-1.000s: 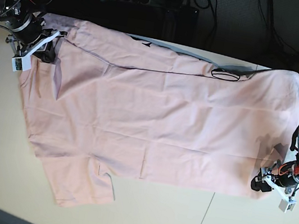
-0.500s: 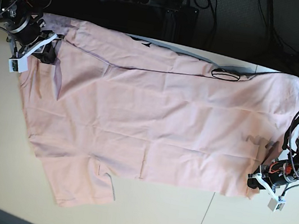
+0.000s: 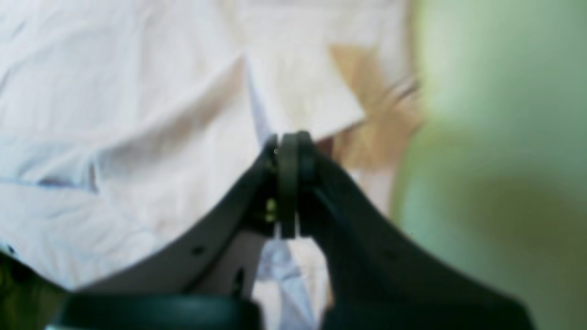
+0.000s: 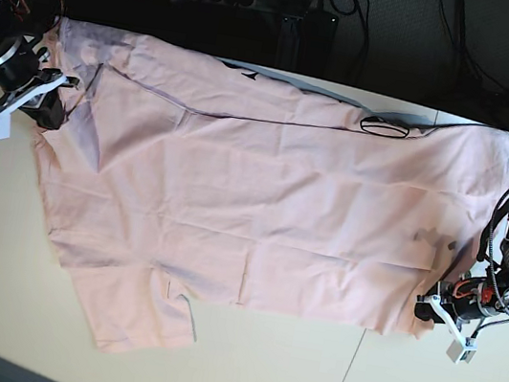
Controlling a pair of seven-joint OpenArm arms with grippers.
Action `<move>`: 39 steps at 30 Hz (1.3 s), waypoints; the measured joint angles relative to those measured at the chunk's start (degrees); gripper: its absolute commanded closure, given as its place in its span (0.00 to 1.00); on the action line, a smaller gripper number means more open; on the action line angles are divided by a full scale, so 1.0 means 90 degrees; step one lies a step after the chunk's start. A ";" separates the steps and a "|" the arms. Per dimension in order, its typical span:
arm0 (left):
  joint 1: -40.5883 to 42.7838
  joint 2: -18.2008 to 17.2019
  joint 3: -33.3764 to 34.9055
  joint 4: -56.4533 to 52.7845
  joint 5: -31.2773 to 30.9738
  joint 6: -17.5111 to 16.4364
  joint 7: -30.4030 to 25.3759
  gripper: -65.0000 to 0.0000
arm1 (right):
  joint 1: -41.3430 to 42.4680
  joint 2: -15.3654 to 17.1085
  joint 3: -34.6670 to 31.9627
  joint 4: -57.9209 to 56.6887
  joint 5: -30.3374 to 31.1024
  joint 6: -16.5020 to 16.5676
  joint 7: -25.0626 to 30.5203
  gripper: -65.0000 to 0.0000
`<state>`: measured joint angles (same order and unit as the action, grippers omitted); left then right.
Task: Fold the T-shirt properly
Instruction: 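Release with the right gripper and grasp the sleeve near the hem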
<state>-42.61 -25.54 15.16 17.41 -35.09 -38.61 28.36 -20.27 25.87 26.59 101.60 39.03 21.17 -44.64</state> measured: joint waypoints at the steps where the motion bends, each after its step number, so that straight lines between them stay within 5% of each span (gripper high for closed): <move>1: 0.0007 0.0000 0.0000 0.0036 -0.0056 0.0000 0.0068 1.00 | 0.0056 0.0002 0.0075 0.0015 0.0019 0.0000 0.0000 1.00; 12: 0.0005 0.0046 0.0000 0.0109 -0.0228 0.0000 0.0260 1.00 | 0.1086 0.0767 0.0124 -0.0529 -0.0165 0.0000 0.0034 1.00; 24: 0.0002 0.0092 0.0000 0.0121 -0.0243 0.0000 0.0338 1.00 | 0.4384 0.0986 0.0138 -0.5166 -0.0401 0.0041 0.0702 1.00; 25: 0.0002 0.0092 0.0000 0.0124 -0.0245 0.0000 0.0352 1.00 | 0.4658 0.0986 0.0143 -0.5588 -0.0488 0.0044 0.0872 0.97; 28: 0.0002 0.0092 0.0000 0.0124 -0.0248 0.0000 0.0381 1.00 | 0.5372 0.0984 0.0146 -0.6829 -0.0699 0.0046 0.1253 0.59; 30: 0.0002 0.0090 0.0000 0.0124 -0.0272 0.0000 0.0413 1.00 | 0.5746 0.0967 0.0146 -0.7597 -0.0933 0.0046 0.1683 0.46; 39: 0.0005 0.0085 0.0000 0.0126 -0.0551 -0.0002 0.0554 1.00 | 0.6504 0.0556 0.0175 -0.9462 -0.1307 0.0090 0.2317 0.46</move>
<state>-42.57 -24.77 15.16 18.55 -40.05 -38.63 33.34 38.26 30.87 28.16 16.45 27.27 21.98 -23.79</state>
